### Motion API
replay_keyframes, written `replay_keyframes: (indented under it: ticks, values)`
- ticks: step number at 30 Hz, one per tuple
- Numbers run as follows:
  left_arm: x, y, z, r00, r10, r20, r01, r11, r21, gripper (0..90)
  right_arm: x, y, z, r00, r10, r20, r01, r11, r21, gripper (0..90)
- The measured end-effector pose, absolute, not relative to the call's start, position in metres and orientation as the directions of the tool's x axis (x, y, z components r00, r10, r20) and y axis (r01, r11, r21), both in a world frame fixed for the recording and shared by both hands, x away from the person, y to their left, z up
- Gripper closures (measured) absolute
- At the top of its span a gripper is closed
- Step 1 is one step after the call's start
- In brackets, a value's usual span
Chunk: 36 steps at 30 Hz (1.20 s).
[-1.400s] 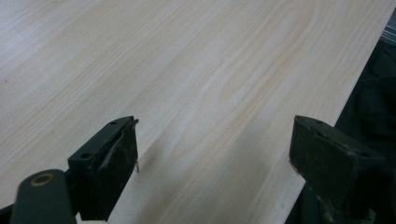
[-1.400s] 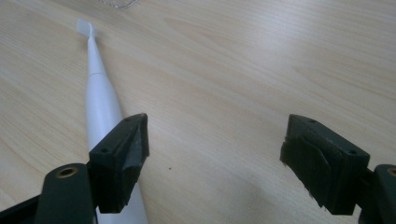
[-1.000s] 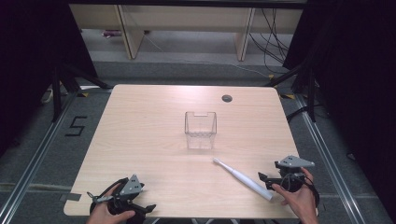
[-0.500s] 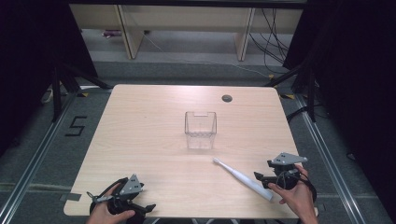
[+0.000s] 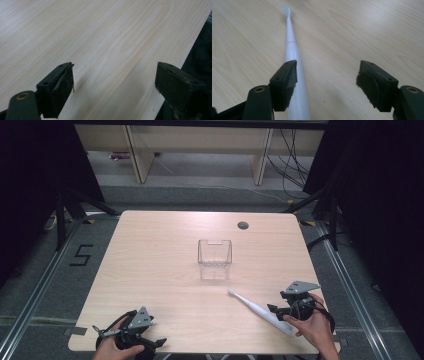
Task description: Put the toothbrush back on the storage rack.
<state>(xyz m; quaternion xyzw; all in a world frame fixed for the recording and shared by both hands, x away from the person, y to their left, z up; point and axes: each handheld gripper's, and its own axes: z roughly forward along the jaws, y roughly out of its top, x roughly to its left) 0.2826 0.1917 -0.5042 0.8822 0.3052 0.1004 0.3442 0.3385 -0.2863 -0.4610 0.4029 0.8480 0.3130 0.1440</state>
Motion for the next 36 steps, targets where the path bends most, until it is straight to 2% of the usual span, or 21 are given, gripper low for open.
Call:
replay_keyframes:
  ticks: [6,7,9,11,20,24,30,36]
  values:
    - [0.283,0.192,-0.504,0.797,0.604,-0.03,0.467,-0.583,0.665,14.8,0.343,-0.279,-0.458,-0.657,0.754,-0.001,0.577,0.503,0.643,34.3]
    - [0.283,0.192,-0.504,0.797,0.603,-0.028,0.466,-0.584,0.665,14.8,0.343,-0.276,-0.454,-0.653,0.758,0.013,0.609,0.514,0.604,35.2]
    - [0.283,0.192,-0.503,0.799,0.601,-0.024,0.465,-0.591,0.66,14.8,0.344,-0.274,-0.454,-0.654,0.756,0.014,0.604,0.511,0.612,35.4]
    - [0.283,0.192,-0.503,0.798,0.602,-0.024,0.465,-0.59,0.66,14.8,0.35,-0.274,-0.454,-0.69,0.723,-0.018,0.554,0.544,0.63,36.8]
    - [0.283,0.192,-0.503,0.801,0.598,-0.021,0.461,-0.595,0.658,14.8,0.351,-0.26,-0.454,-0.717,0.697,-0.001,0.577,0.595,0.559,42.9]
    - [0.283,0.192,-0.504,0.8,0.599,-0.021,0.462,-0.594,0.658,14.8,0.352,-0.255,-0.455,-0.747,0.664,-0.026,0.544,0.633,0.551,47.3]
    - [0.284,0.192,-0.503,0.807,0.59,-0.012,0.451,-0.603,0.658,14.8,0.354,-0.247,-0.455,-0.754,0.657,-0.019,0.564,0.661,0.496,49.9]
    - [0.283,0.192,-0.504,0.804,0.594,-0.017,0.457,-0.599,0.657,14.8,0.359,-0.242,-0.46,-0.798,0.602,-0.026,0.523,0.713,0.466,52.8]
